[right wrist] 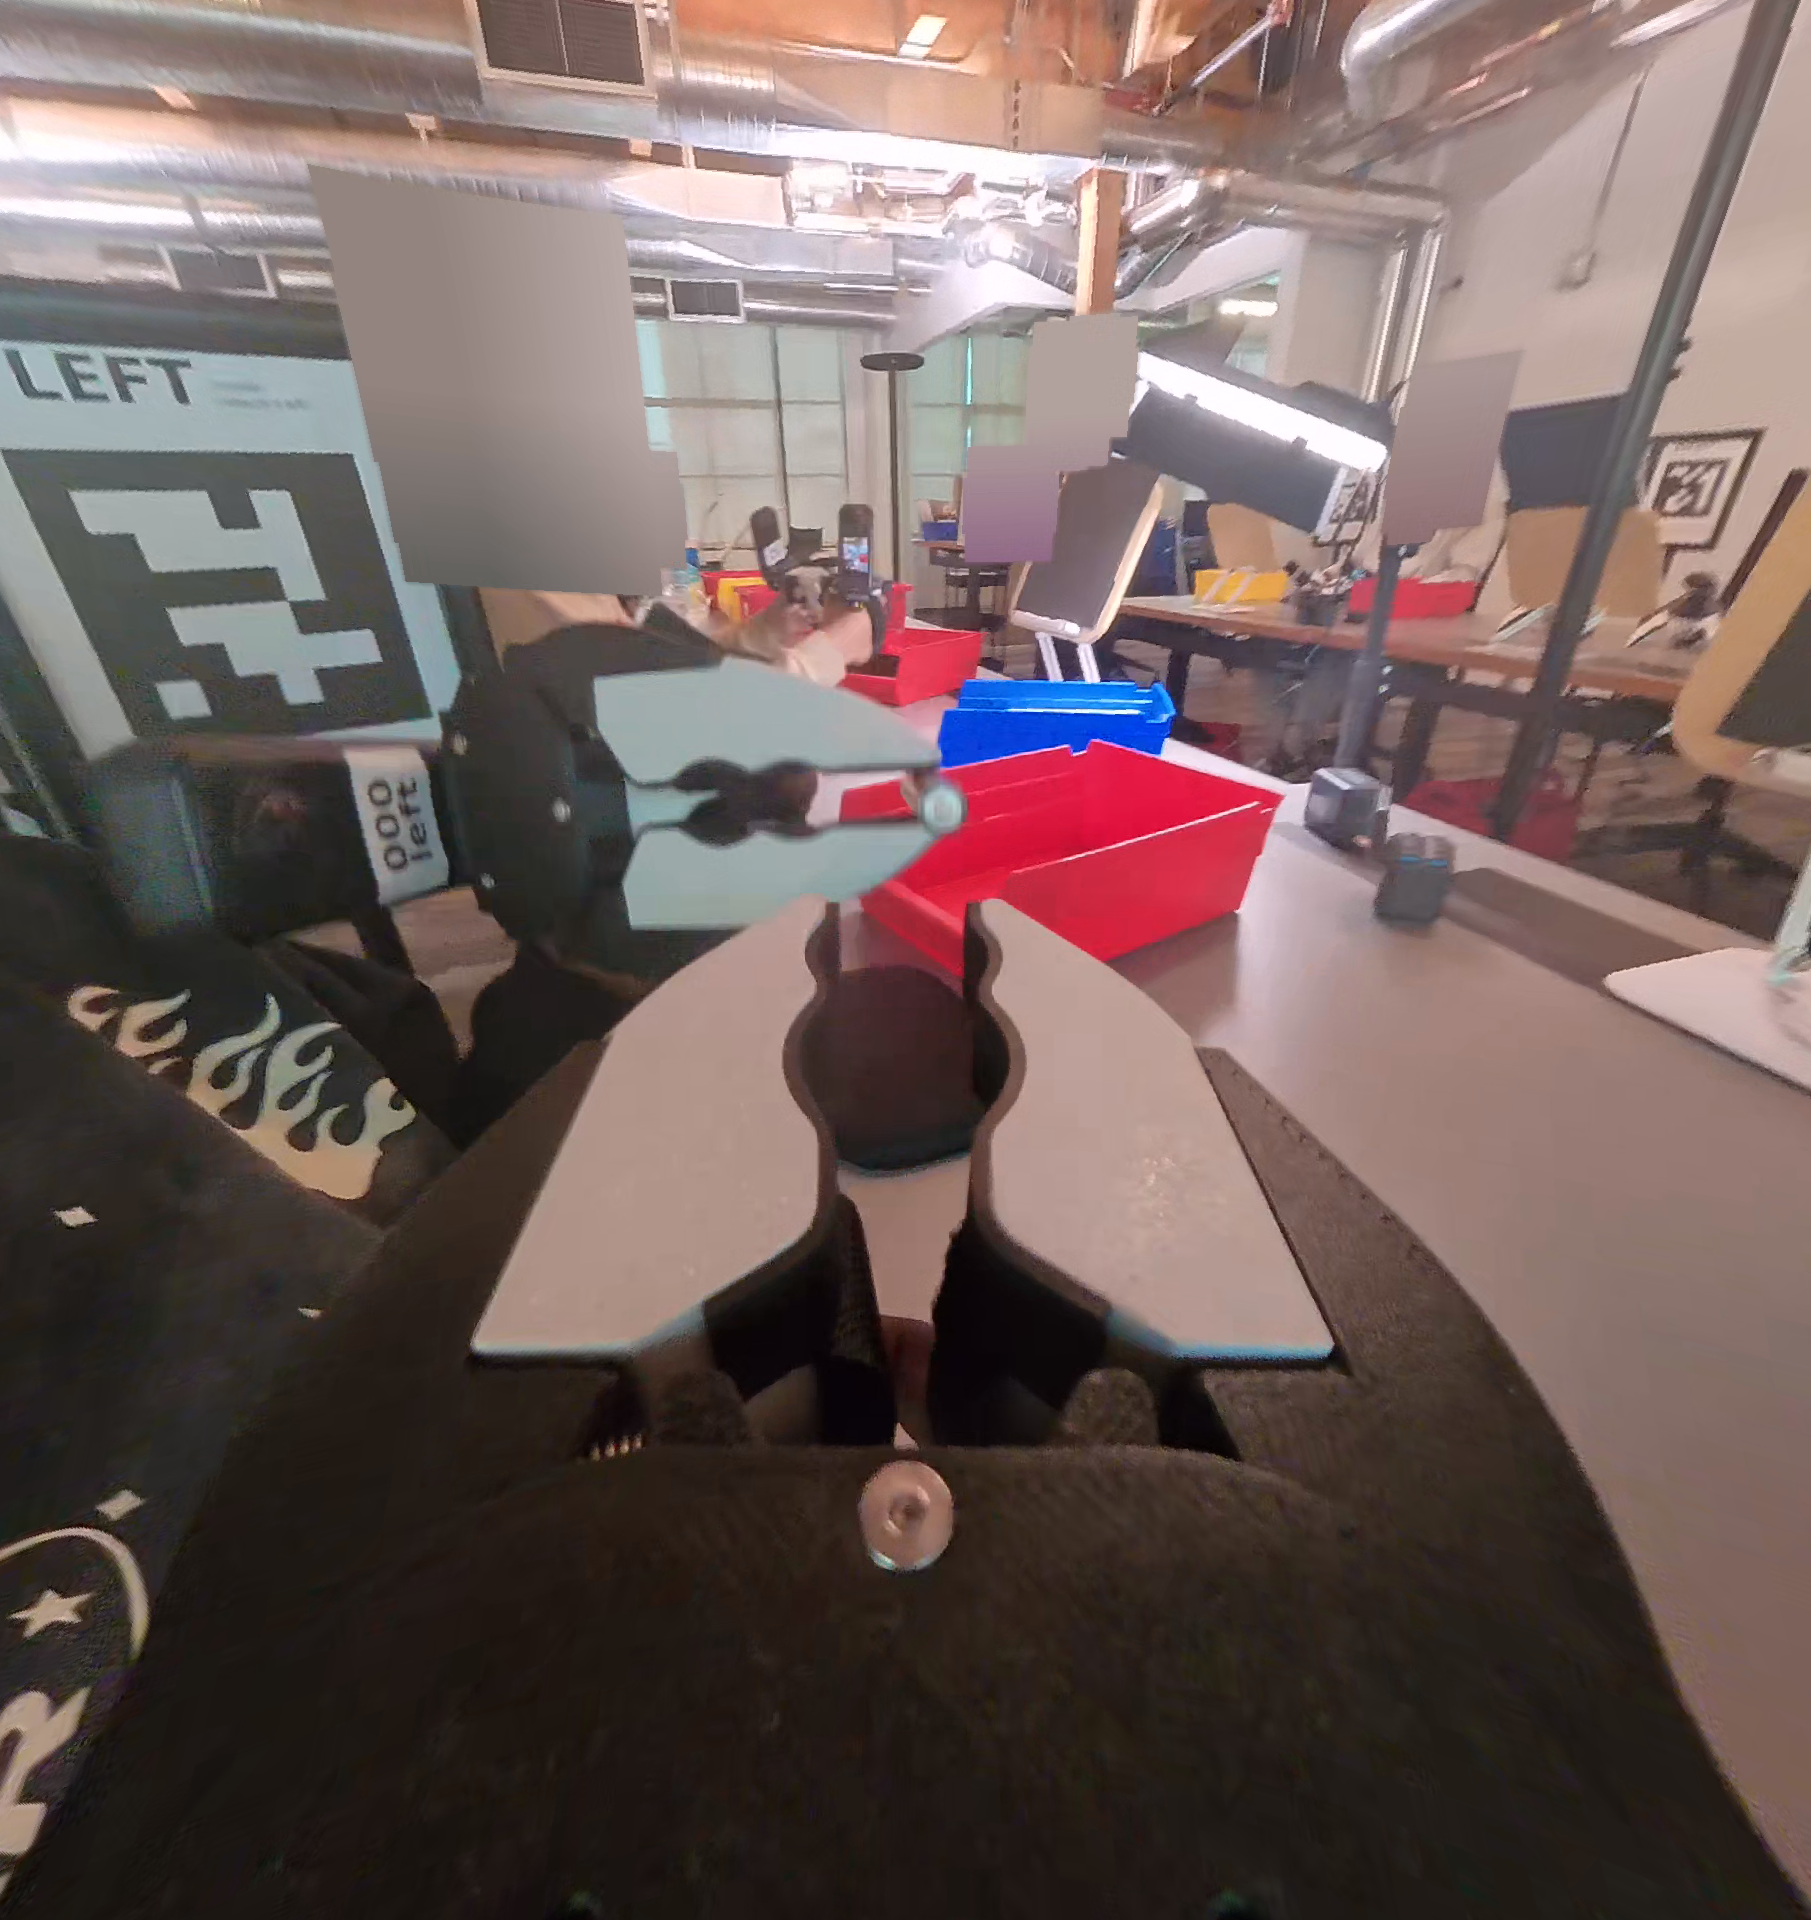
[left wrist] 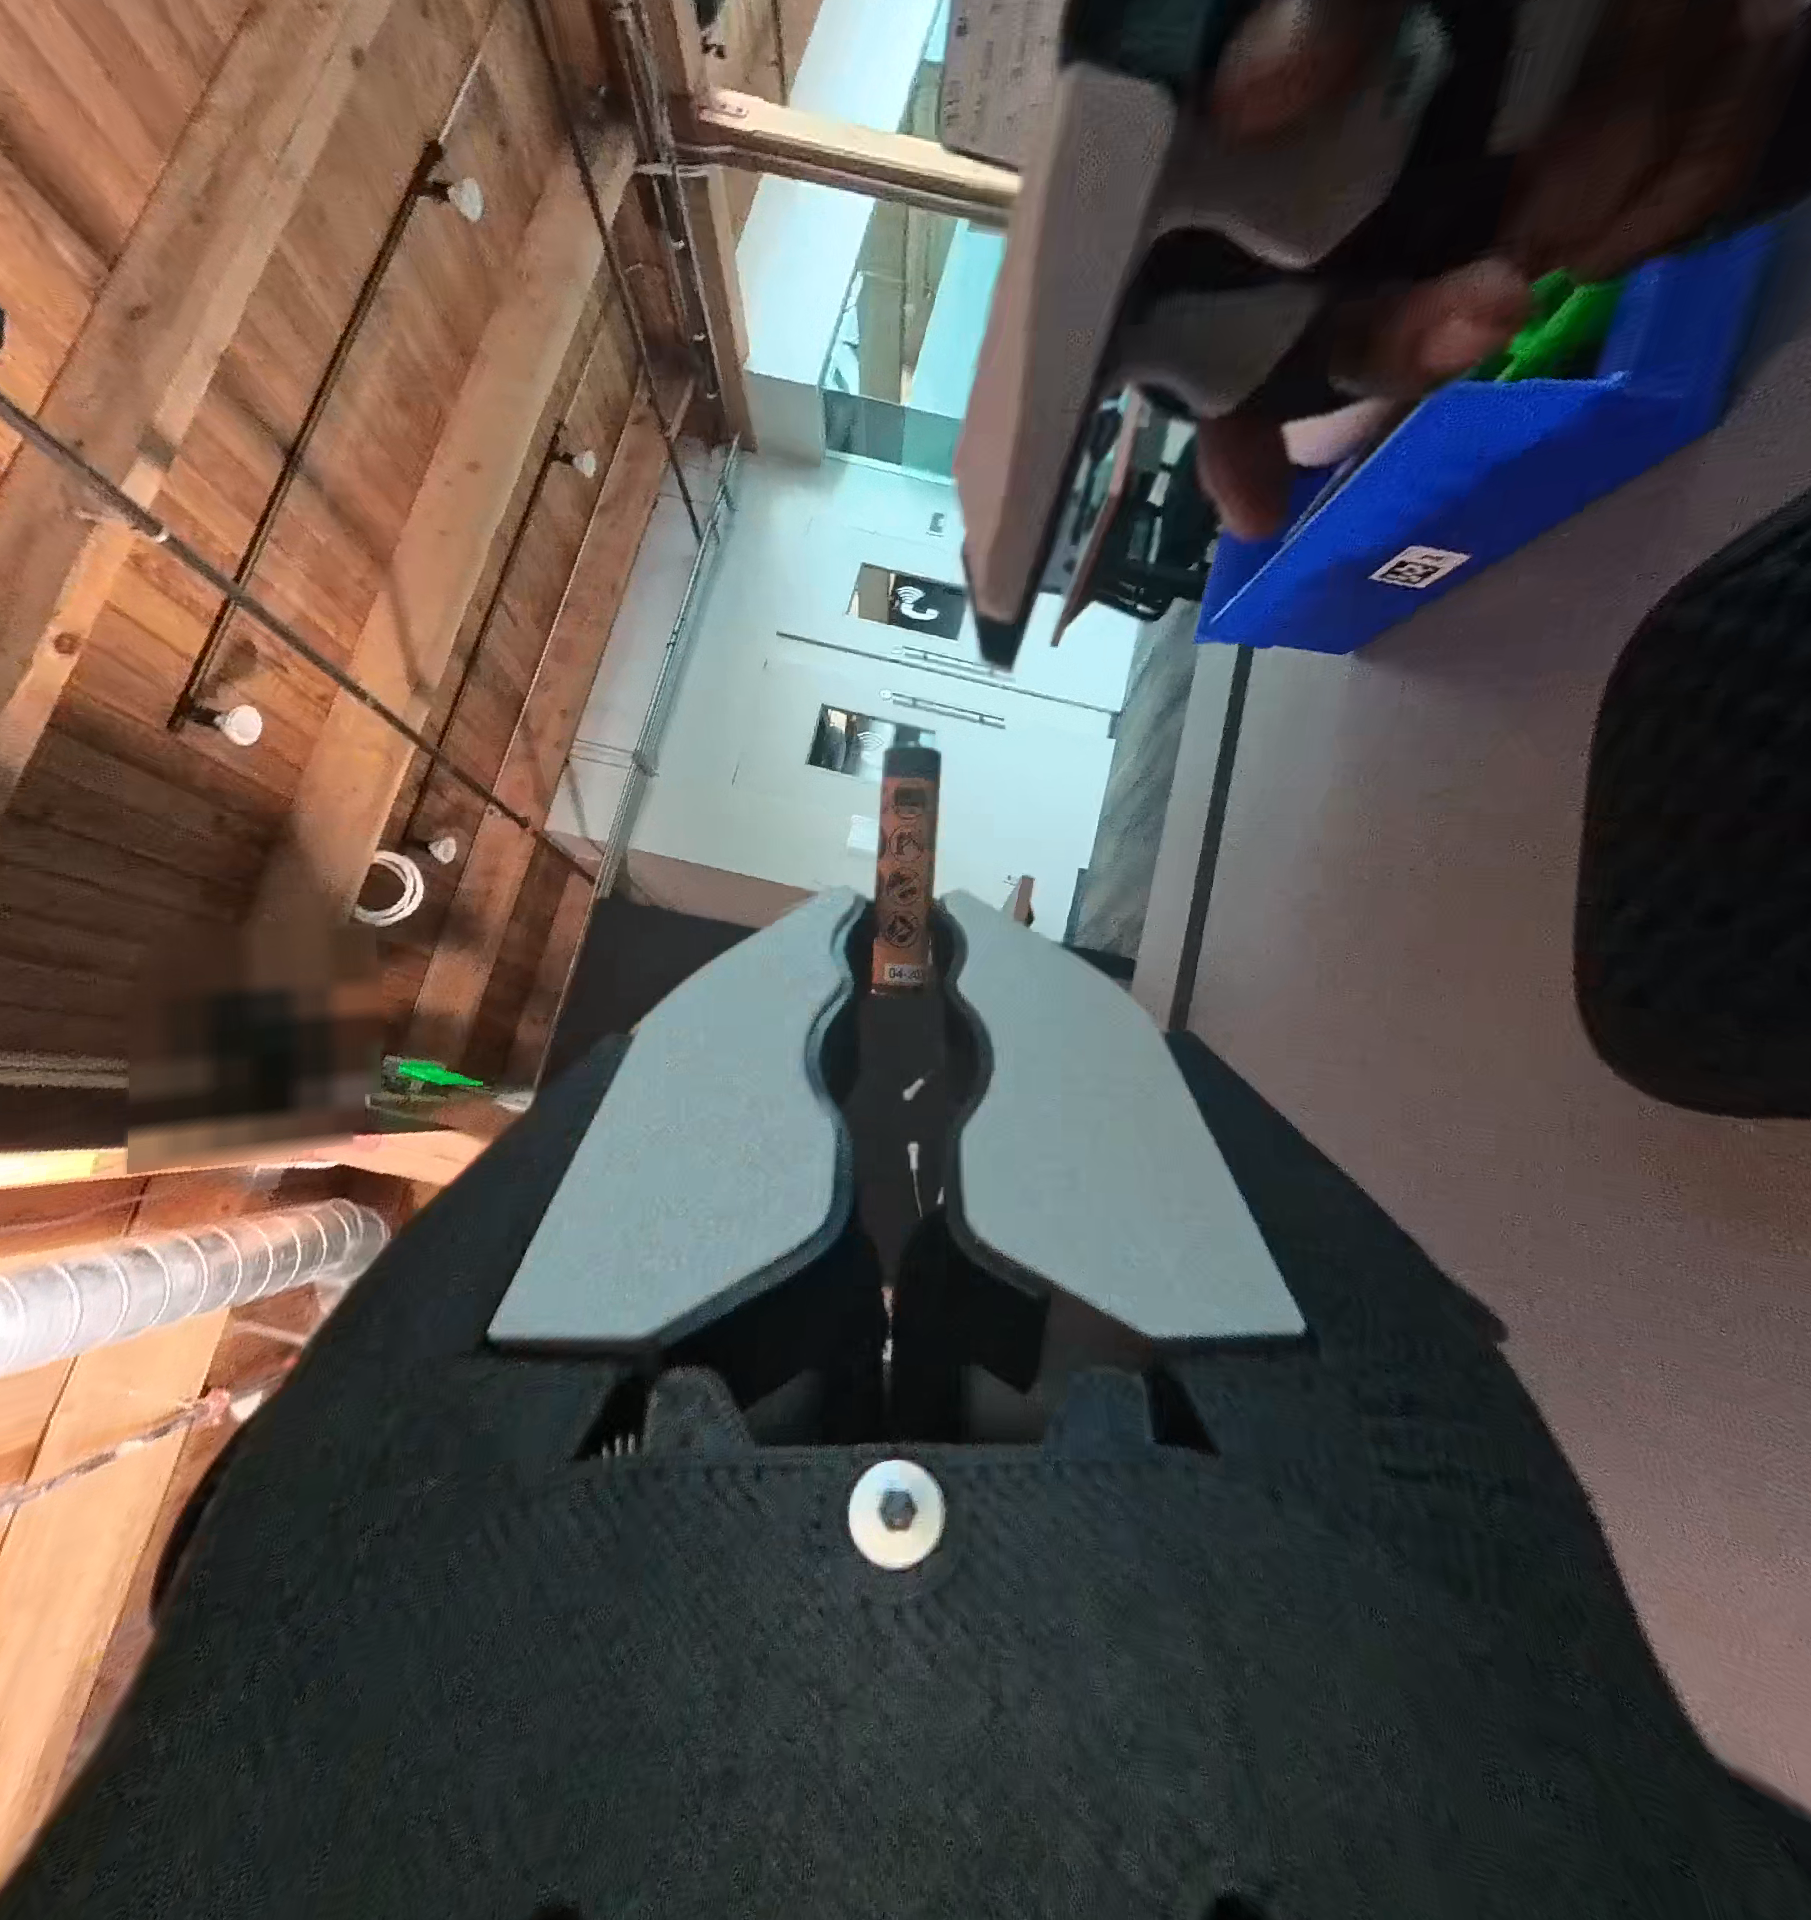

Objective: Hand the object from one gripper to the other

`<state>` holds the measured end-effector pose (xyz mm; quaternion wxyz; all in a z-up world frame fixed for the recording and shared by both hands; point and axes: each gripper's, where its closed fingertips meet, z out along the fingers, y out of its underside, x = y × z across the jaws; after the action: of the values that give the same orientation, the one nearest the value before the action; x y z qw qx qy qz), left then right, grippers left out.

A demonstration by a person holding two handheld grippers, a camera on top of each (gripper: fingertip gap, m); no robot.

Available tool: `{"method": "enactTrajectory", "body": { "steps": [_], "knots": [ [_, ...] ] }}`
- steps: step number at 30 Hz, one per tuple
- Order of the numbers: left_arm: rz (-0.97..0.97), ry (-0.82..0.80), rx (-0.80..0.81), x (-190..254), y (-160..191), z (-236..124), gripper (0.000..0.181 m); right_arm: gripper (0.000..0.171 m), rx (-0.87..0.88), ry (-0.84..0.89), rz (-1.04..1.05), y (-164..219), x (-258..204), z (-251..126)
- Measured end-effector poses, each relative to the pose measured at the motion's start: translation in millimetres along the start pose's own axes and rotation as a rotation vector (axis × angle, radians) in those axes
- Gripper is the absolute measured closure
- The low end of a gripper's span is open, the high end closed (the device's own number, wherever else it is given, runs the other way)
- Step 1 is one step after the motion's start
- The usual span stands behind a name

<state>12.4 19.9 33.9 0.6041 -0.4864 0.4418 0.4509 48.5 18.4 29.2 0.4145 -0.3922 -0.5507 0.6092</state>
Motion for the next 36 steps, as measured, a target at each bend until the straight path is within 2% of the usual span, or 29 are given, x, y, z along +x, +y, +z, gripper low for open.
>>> {"method": "enactTrajectory", "body": {
  "steps": [9,36],
  "knots": [
    [0.015,0.115,0.017,31.4,-2.2,17.2,0.171,0.156,-0.052,-0.009,0.183,17.1,22.4,-2.7],
    [0.022,0.191,0.009,54.2,2.7,27.3,0.171,0.161,-0.156,-0.011,0.184,44.4,33.8,5.6]
  ]
}}
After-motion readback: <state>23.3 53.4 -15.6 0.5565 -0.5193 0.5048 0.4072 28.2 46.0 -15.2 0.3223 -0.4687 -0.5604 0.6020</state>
